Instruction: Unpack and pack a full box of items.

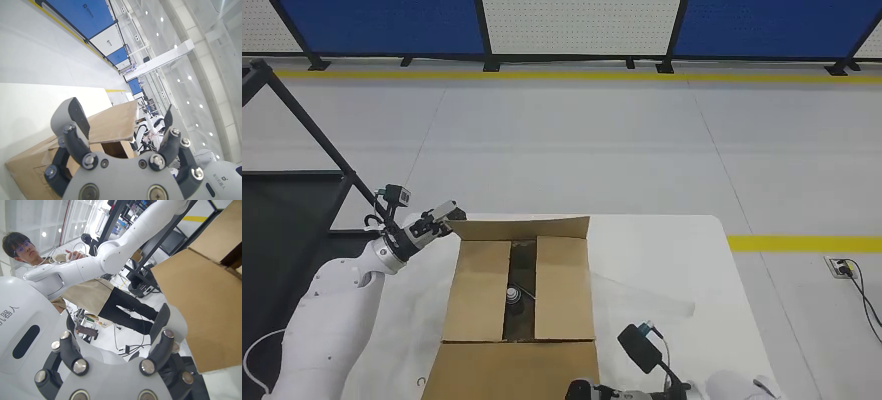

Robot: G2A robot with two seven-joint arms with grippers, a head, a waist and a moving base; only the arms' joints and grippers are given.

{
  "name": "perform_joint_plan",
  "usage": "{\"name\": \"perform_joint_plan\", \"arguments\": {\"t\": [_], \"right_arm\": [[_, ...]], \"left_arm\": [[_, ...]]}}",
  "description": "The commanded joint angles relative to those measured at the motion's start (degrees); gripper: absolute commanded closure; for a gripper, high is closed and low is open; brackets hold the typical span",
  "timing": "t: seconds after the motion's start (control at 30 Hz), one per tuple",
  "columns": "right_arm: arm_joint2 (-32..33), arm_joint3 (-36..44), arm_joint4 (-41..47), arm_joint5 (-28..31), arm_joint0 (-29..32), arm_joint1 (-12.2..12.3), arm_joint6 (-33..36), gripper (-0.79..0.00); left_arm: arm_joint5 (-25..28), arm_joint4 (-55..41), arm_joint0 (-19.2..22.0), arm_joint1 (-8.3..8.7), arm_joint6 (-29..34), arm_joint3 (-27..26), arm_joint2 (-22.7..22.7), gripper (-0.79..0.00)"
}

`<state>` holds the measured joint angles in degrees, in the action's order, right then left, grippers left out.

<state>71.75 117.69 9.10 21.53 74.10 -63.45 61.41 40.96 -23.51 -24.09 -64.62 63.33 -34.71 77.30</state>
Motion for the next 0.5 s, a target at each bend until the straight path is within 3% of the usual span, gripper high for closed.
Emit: {"name": "perform_joint_plan", "arguments": {"t": [0.0,0.23,0.47], "right_arm": [[3.5,0.5,-0.2,-1.4,2.3,0.5,-0.7,-0.785],[11.7,-0.6,0.7,-9.9,8.6,1.9,-0.1,-0.785],[8.2,-5.6,-0.7,-17.3,5.3,2.1,3.0,-0.785]], "left_arm": [[-0.2,-0.5,-0.6,0.27,0.2,-0.8,0.1,-0.785],[-0.6,-1.0,-2.1,1.09,0.6,-4.3,0.1,-0.785],[-1.1,-1.3,-3.7,2.22,1.1,-8.4,0.2,-0.785]]}}
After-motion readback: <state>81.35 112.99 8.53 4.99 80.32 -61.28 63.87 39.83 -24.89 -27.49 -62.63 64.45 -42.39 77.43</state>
